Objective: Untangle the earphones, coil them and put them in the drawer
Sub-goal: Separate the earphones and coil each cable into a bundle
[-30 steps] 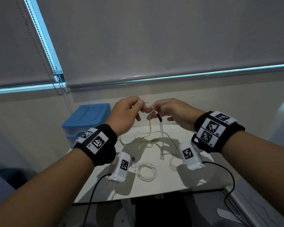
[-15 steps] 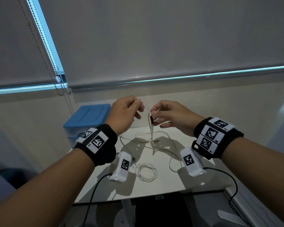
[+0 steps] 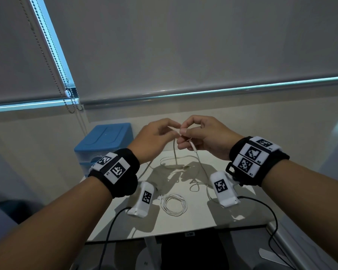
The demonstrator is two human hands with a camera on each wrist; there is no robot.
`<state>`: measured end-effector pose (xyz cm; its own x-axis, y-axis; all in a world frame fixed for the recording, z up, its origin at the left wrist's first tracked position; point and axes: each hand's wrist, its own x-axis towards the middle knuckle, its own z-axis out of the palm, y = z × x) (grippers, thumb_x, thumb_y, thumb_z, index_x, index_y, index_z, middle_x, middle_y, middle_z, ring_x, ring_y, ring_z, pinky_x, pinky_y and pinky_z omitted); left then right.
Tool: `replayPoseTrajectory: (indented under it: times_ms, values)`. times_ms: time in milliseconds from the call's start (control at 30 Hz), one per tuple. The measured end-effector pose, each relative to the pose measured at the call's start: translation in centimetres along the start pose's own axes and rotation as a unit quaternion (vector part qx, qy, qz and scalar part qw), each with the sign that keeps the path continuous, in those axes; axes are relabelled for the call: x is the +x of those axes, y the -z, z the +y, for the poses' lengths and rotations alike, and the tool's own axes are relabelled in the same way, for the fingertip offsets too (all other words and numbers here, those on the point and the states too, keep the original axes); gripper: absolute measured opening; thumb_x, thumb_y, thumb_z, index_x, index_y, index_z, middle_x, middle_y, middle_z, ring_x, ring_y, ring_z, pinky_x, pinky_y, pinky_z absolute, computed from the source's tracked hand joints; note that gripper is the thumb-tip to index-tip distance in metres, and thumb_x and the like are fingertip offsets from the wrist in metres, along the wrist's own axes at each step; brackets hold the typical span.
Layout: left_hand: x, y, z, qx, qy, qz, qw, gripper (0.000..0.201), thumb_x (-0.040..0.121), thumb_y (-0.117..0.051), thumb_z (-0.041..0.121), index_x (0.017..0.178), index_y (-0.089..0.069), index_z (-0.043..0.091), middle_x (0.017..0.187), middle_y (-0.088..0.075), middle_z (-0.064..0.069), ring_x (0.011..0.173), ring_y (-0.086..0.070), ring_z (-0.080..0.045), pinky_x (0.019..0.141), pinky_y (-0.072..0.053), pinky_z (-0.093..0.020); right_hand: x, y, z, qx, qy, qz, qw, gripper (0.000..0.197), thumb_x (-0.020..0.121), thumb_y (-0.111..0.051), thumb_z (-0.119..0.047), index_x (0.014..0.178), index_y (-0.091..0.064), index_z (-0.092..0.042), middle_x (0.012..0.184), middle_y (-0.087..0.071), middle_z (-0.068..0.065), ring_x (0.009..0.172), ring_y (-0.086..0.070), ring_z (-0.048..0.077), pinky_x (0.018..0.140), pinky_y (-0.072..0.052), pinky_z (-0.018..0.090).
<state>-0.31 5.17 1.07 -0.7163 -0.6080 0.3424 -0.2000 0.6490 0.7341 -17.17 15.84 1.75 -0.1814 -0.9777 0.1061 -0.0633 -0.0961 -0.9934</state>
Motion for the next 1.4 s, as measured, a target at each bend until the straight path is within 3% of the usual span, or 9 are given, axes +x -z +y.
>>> replayPoseTrajectory:
  times_ms: [67,267,400,500,600,800,1000,1167,1400]
  values:
    - [0.0,-0.4,0.2,-0.016,-0.009,-0.013,1.000,0.017,0.099,-0.061,0.028,0.111,-0.071,0.021,0.093,-0.078,-0.004,0.093,-0.073,-0.029,0.095,-0.054,-0.055,0.0,0.1,-0.1,0.028,-0.014,-0.001,1.000,0.003,0.100,-0.061,-0.010,0.098,-0.062,-0.009,0.090,-0.074,0.020,0.077,-0.074,0.026,0.067,-0.056,0.029]
    - [0.4,-0.3,-0.2,-0.070,0.017,0.045,0.996,0.017,0.102,-0.057,0.014,0.094,-0.069,0.003,0.077,-0.068,-0.013,0.070,-0.071,-0.025,0.081,-0.060,-0.043,0.0,1.1,-0.3,0.055,-0.045,-0.002,0.997,0.009,0.101,-0.055,-0.007,0.104,-0.064,-0.007,0.083,-0.071,0.016,0.063,-0.066,0.019,0.063,-0.053,0.028]
    - [0.7,-0.1,-0.4,-0.088,0.049,0.060,0.993,0.018,0.103,-0.055,0.014,0.094,-0.068,0.004,0.066,-0.052,-0.001,0.052,-0.049,-0.013,0.061,-0.050,-0.034,0.2,1.5,-0.1,0.014,-0.042,0.020,0.999,0.010,0.097,-0.059,0.000,0.098,-0.068,-0.005,0.080,-0.068,0.014,0.055,-0.056,0.013,0.062,-0.051,0.026]
    - [0.7,-0.2,-0.5,-0.075,0.055,0.073,0.993,0.019,0.102,-0.057,0.019,0.091,-0.069,0.010,0.055,-0.044,0.013,0.046,-0.035,-0.008,0.051,-0.034,-0.028,0.4,1.4,0.1,0.016,-0.041,0.025,0.999,0.012,0.097,-0.058,0.001,0.097,-0.068,-0.006,0.079,-0.068,0.012,0.055,-0.053,0.012,0.059,-0.048,0.026]
    - [0.7,-0.4,-0.2,-0.058,0.041,0.078,0.994,0.016,0.099,-0.061,0.022,0.088,-0.069,0.013,0.059,-0.045,0.010,0.042,-0.032,-0.004,0.050,-0.026,-0.028,0.3,1.3,0.0,0.029,-0.034,0.011,0.999,0.004,0.095,-0.064,-0.005,0.096,-0.066,-0.008,0.081,-0.068,0.011,0.057,-0.052,0.011,0.059,-0.045,0.025]
    - [0.6,-0.3,0.0,-0.028,0.009,0.081,0.996,0.013,0.096,-0.068,0.027,0.089,-0.072,0.017,0.067,-0.045,0.001,0.057,-0.037,-0.010,0.061,-0.034,-0.030,0.4,1.5,0.3,-0.026,0.025,0.063,0.997,0.010,0.090,-0.071,0.000,0.083,-0.069,-0.007,0.082,-0.071,0.013,0.059,-0.052,0.011,0.061,-0.044,0.025]
    - [0.5,-0.4,-0.1,-0.060,0.010,0.078,0.995,0.015,0.096,-0.069,0.027,0.091,-0.073,0.014,0.069,-0.041,-0.005,0.049,-0.031,-0.006,0.048,-0.029,-0.018,0.5,1.6,0.8,-0.032,0.072,0.087,0.993,0.005,0.089,-0.074,-0.001,0.086,-0.071,-0.004,0.084,-0.074,0.019,0.059,-0.053,0.014,0.064,-0.045,0.026]
    - [0.5,-0.4,-0.5,-0.101,0.024,0.079,0.991,0.014,0.096,-0.070,0.027,0.093,-0.075,0.015,0.069,-0.038,-0.005,0.049,-0.029,-0.007,0.048,-0.027,-0.021,0.5,1.9,0.9,-0.062,0.094,0.082,0.990,0.004,0.088,-0.074,0.000,0.092,-0.072,0.000,0.089,-0.076,0.020,0.069,-0.064,0.018,0.071,-0.051,0.029]
    - [0.6,-0.8,-0.5,-0.088,0.008,0.087,0.992,0.014,0.095,-0.071,0.025,0.094,-0.076,0.012,0.073,-0.040,-0.010,0.046,-0.027,-0.005,0.044,-0.026,-0.014,0.5,2.3,1.0,-0.085,0.105,0.068,0.989,0.006,0.089,-0.070,0.006,0.095,-0.071,0.006,0.085,-0.076,0.021,0.069,-0.070,0.021,0.064,-0.051,0.024]
